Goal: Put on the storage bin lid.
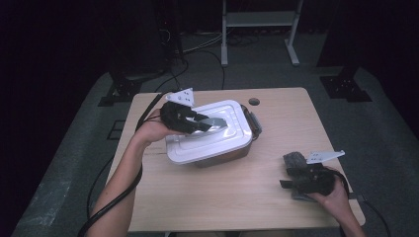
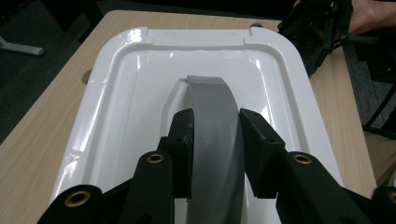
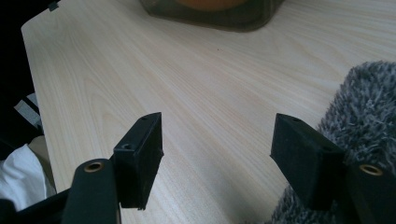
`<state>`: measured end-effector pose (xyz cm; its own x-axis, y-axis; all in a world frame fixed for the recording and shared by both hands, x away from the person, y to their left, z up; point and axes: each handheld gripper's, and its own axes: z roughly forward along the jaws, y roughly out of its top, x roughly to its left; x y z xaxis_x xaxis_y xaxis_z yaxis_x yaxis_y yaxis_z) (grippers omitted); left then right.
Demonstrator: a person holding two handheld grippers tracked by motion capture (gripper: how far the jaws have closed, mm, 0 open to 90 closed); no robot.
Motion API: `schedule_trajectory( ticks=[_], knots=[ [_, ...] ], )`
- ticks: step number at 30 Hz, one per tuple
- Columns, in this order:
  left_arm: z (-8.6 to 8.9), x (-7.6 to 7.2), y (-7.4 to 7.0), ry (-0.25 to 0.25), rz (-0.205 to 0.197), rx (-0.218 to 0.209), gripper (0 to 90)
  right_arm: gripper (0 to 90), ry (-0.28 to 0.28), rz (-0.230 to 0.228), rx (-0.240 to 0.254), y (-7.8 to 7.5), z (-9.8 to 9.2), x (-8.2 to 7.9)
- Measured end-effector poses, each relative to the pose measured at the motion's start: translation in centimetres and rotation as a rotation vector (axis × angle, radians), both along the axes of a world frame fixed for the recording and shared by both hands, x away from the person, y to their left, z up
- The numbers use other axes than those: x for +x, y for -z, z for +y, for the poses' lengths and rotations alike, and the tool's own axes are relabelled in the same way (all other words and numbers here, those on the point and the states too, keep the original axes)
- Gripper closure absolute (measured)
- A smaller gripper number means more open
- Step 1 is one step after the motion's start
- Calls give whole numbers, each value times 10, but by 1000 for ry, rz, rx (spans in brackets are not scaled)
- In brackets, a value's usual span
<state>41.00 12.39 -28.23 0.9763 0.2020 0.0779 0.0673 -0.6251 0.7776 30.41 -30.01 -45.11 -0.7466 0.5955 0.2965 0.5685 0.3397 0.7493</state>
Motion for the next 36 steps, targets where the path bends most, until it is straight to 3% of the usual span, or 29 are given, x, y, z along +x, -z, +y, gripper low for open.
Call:
schedule_trajectory(
  ticks=[23, 36],
  knots=[
    [-29, 30, 15, -1, 36, 28, 667, 328, -6, 3, 6, 0, -1, 1],
    [-38, 43, 26, -23, 51, 67, 666, 328, -7, 3, 11, 0, -1, 2]
  ],
)
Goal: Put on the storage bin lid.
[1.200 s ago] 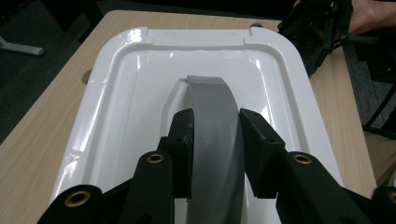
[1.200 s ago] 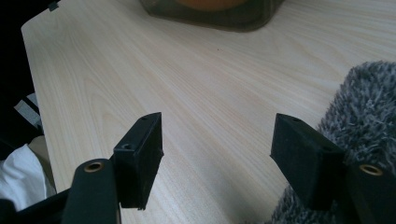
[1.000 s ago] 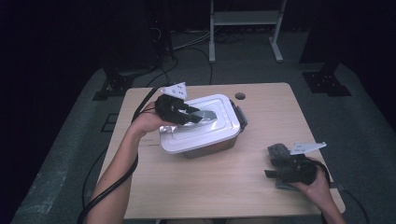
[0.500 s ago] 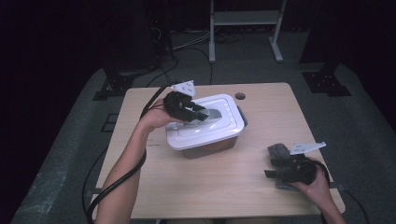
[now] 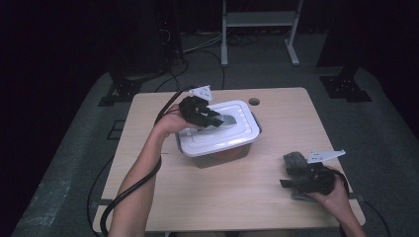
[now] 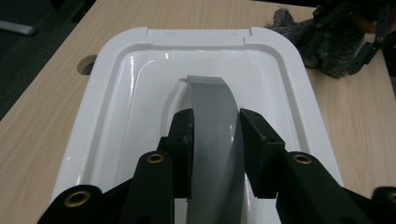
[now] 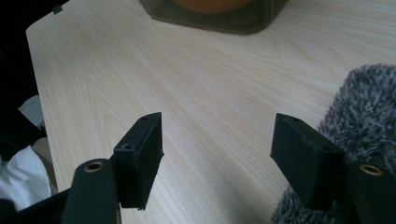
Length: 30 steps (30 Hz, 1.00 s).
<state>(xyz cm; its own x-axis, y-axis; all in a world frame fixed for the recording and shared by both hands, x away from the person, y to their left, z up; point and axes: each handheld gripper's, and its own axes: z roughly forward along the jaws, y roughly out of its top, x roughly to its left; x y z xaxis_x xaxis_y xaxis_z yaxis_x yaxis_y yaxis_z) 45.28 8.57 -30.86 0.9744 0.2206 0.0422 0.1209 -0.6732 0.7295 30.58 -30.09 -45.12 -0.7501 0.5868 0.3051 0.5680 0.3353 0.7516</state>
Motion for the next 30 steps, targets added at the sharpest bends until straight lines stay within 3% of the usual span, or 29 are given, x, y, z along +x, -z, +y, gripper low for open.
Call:
schedule_trajectory(
  ticks=[18, 30],
  knots=[
    [-8, 8, 12, -6, -2, 32, 664, 328, -1, 1, 4, 0, -1, 1],
    [-6, 10, 14, -15, 8, 10, 650, 328, -3, 2, 2, 1, -1, 1]
  ],
)
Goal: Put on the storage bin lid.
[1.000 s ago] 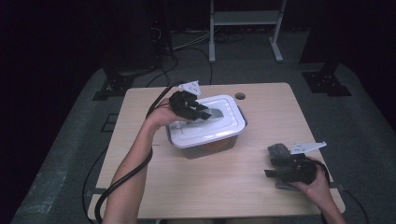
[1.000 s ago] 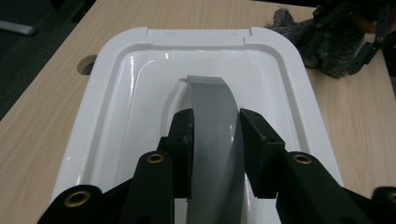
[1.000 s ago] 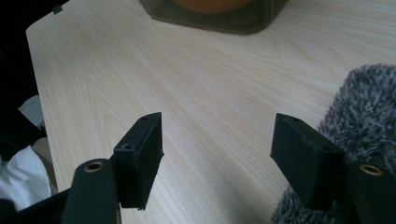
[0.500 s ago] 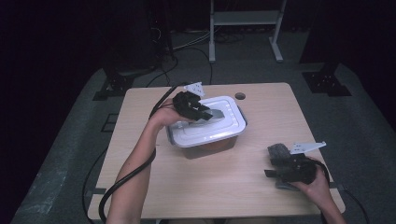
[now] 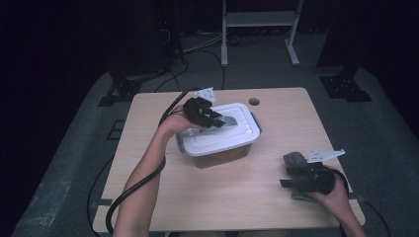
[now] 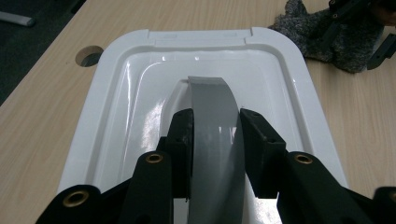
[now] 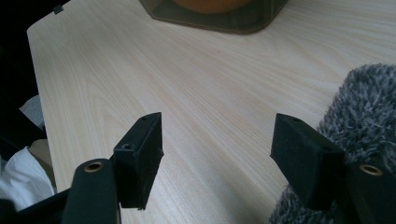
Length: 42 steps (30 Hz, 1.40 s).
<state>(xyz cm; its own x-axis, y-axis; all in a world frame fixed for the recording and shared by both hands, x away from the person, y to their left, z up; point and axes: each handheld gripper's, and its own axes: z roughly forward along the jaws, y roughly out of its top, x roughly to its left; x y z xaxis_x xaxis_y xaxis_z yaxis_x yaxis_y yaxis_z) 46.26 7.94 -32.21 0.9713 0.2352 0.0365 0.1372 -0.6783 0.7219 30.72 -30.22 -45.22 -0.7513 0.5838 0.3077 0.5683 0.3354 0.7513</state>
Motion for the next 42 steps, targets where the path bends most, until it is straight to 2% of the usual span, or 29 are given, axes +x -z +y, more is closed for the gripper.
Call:
schedule_trajectory(
  ticks=[5, 15, 19, 42],
  knots=[
    [3, -1, -4, -5, -2, -20, 563, 328, 4, -1, 2, -1, -1, 0],
    [9, -10, -17, -17, -19, -69, 480, 326, 10, -2, -2, -1, -2, -1],
    [11, -17, -18, -14, -22, -70, 461, 326, 18, -13, 0, -3, -3, -2],
    [31, -45, -25, -30, -36, -127, 361, 319, 26, -11, -6, -3, -3, -2]
  ],
)
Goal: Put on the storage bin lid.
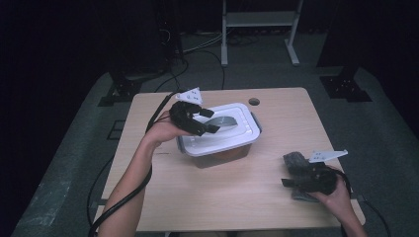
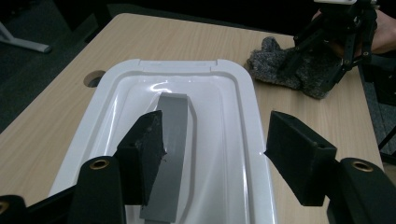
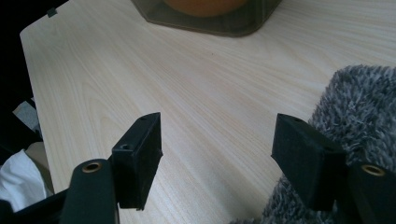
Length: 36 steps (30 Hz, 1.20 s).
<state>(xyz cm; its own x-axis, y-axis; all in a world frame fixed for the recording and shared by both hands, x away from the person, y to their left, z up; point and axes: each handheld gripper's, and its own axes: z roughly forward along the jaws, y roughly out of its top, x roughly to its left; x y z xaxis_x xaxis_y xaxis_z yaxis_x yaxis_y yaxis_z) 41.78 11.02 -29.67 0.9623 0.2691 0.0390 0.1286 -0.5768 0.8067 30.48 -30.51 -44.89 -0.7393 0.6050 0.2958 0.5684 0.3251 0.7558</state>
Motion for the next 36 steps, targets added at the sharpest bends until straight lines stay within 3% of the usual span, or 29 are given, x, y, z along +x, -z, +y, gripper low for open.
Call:
schedule_trajectory(
  ticks=[14, 36],
  knots=[
    [18, -16, 4, -23, 15, -30, 333, 315, 8, 8, -4, 1, -1, 0],
    [38, -42, 17, -21, 22, -32, 290, 314, 12, 6, -8, 1, -2, 0]
  ],
)
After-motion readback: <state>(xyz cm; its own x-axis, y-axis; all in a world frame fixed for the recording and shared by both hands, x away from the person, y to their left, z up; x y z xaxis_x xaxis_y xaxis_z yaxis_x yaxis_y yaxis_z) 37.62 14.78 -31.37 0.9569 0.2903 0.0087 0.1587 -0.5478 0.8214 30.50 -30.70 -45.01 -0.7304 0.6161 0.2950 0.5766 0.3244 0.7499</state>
